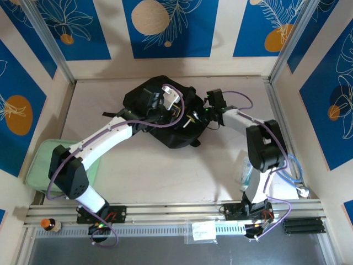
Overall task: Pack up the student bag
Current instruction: Place the book in the student bag.
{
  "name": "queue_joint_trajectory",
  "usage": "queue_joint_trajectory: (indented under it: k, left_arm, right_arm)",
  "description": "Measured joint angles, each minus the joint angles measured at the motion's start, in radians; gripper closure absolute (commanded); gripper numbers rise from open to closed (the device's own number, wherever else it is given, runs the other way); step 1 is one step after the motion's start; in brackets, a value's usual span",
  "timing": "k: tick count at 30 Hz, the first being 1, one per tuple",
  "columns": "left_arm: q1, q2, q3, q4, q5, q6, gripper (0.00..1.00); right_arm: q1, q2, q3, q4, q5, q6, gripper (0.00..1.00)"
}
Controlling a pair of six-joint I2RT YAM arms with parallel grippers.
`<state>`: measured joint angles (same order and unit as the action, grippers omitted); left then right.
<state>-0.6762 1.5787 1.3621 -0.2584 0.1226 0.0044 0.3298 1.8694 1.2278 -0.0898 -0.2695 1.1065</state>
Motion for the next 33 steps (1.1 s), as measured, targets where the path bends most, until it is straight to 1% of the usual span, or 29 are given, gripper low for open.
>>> queue_joint_trajectory:
  k: [3,5,7,12,15,16,21,25,28,29,31,32,33]
  left_arm:
    - [0.000,0.000,-0.002,0.007,0.000,-0.007,1.00]
    - [0.000,0.000,-0.002,0.010,0.000,-0.008,1.00]
    - [0.000,0.000,-0.003,0.012,0.000,-0.013,1.00]
    - [0.000,0.000,-0.004,0.013,0.000,-0.024,1.00]
    - [0.000,0.000,-0.006,0.014,0.000,-0.024,1.00]
    - [0.000,0.000,-0.007,0.015,0.000,-0.024,1.00]
    - [0.000,0.000,-0.014,0.020,0.000,-0.023,1.00]
    - [0.000,0.000,-0.016,0.029,0.000,-0.024,1.00]
    - [0.000,0.000,-0.016,0.034,0.000,-0.026,1.00]
    - [0.000,0.000,-0.016,0.034,0.000,-0.026,1.00]
    - [0.000,0.000,-0.016,0.034,0.000,-0.026,1.00]
    - [0.000,0.000,-0.016,0.034,0.000,-0.026,1.00]
    - [0.000,0.000,-0.016,0.034,0.000,-0.026,1.00]
  right_arm:
    - [0.019,0.097,0.071,0.043,0.000,0.018,1.00]
    - [0.031,0.142,0.107,0.061,0.000,0.026,0.95]
    - [0.040,0.177,0.132,0.084,-0.001,0.035,0.84]
    - [0.048,0.198,0.137,0.098,0.006,0.056,0.60]
    - [0.042,0.186,0.105,0.113,0.000,0.062,0.52]
    - [0.040,0.173,0.086,0.116,0.002,0.061,0.51]
    - [0.029,0.049,-0.029,0.075,0.023,0.046,0.52]
    - [0.018,0.025,-0.038,0.068,0.035,0.035,0.59]
    - [0.017,0.043,-0.029,0.054,0.040,0.025,0.66]
    - [0.017,0.055,-0.019,0.048,0.042,0.023,0.70]
    - [0.021,0.087,0.011,0.039,0.046,0.018,0.81]
    - [0.024,0.106,0.031,0.036,0.046,0.020,0.85]
    - [0.027,0.125,0.051,0.035,0.045,0.017,0.87]
